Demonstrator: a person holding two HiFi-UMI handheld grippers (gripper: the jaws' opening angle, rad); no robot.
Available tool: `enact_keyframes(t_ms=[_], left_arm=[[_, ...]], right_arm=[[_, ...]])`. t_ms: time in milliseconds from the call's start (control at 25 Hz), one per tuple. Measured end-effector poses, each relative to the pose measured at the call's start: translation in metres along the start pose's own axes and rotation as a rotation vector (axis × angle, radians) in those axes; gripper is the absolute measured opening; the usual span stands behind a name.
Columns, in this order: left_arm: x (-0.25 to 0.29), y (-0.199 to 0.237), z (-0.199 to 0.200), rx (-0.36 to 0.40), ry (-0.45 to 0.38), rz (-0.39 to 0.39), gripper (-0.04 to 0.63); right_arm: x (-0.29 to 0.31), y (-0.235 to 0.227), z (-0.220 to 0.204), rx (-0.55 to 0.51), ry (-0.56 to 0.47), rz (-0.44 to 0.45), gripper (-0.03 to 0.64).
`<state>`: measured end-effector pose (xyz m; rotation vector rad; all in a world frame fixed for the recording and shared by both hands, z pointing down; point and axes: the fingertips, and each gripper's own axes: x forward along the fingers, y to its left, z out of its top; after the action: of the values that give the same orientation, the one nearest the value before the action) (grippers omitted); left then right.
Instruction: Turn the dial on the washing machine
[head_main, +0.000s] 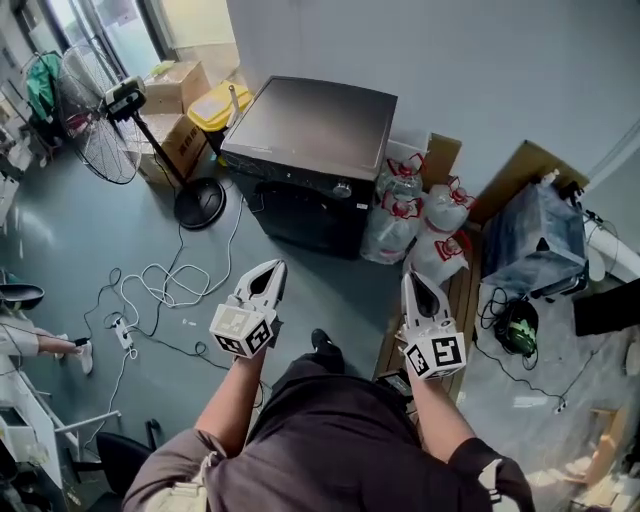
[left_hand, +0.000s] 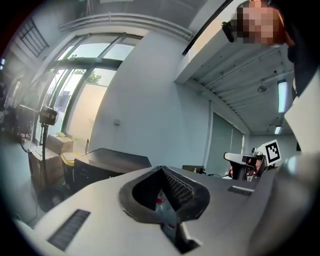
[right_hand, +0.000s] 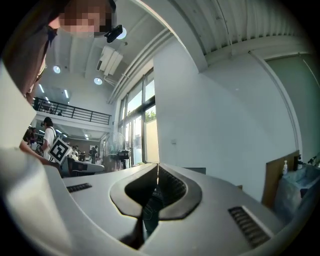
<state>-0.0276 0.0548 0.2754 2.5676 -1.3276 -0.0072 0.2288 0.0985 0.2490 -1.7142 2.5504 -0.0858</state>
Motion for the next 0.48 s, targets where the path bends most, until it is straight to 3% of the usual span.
enact_keyframes(t_ms=[120,480], left_arm=[[-0.031,-0.014,-0.013,-0.045,0.019,-0.010,0.015],[-0.110,-0.041,-0.026,-0.004,0.067,-0.004,0.015]], right_arm=[[-0.033,0.013,-0.002,0.016,-0.012,-0.013,0.021],[-0.106,0.043,-0.010,0.019,0.015,-0.049,0.021]])
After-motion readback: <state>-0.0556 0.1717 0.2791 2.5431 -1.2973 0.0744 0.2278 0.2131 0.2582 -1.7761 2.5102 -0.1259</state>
